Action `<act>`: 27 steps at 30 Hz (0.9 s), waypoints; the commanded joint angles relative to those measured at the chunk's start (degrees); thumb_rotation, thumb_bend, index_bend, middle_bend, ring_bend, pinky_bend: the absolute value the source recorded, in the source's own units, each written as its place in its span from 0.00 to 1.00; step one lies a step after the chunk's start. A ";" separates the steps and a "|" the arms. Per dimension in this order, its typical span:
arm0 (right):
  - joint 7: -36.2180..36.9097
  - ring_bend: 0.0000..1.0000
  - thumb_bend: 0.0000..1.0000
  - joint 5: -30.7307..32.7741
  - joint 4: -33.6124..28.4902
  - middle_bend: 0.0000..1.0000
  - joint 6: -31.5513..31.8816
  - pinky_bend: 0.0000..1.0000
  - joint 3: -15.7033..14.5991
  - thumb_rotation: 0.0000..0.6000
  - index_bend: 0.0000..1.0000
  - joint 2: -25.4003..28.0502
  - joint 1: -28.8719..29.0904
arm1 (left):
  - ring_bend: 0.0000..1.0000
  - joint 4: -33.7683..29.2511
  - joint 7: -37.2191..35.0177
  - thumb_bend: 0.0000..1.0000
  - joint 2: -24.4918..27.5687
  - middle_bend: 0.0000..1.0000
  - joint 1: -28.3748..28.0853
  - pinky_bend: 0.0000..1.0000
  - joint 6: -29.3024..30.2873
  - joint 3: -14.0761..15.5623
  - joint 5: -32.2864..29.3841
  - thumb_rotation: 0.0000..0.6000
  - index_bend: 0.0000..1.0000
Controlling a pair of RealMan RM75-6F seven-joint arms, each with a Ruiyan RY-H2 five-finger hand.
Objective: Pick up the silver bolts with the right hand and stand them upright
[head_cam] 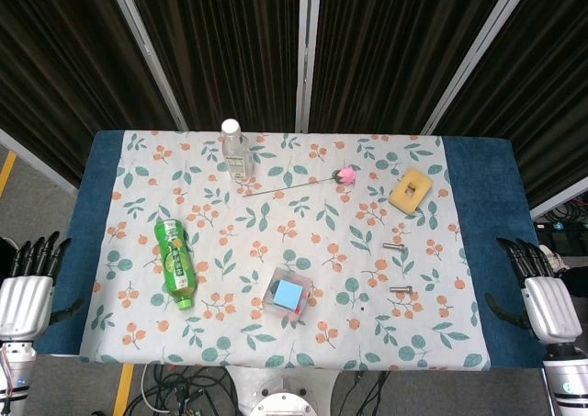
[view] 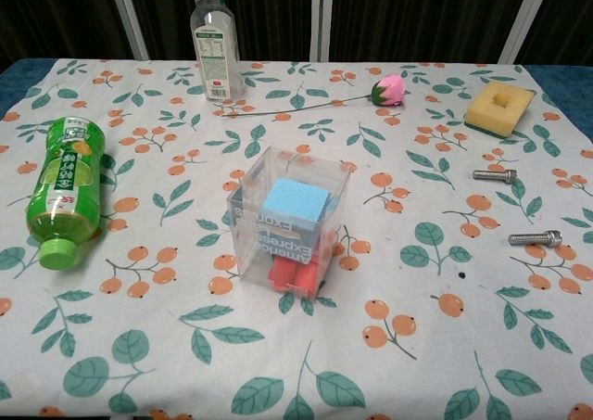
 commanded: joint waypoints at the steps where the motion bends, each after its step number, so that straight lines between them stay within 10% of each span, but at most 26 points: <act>1: 0.07 0.00 0.20 -0.03 0.01 0.10 -0.29 0.00 -0.13 1.00 0.06 -0.04 0.10 | 0.00 -0.03 0.09 0.06 0.01 0.00 -0.02 0.00 -0.06 0.02 -0.04 1.00 0.08; 12: -1.42 0.00 0.21 -1.65 -0.62 0.10 -1.69 0.00 -0.16 1.00 0.06 0.81 1.69 | 0.00 -0.69 0.39 0.06 0.21 0.00 -0.03 0.00 -0.16 -0.04 -0.26 1.00 0.09; 27: -18.72 0.00 0.22 15.69 1.11 0.18 -29.31 0.00 8.80 1.00 0.25 -8.69 22.36 | 0.00 -0.16 -0.76 0.06 -0.11 0.00 0.56 0.00 -0.16 0.35 -0.85 1.00 0.09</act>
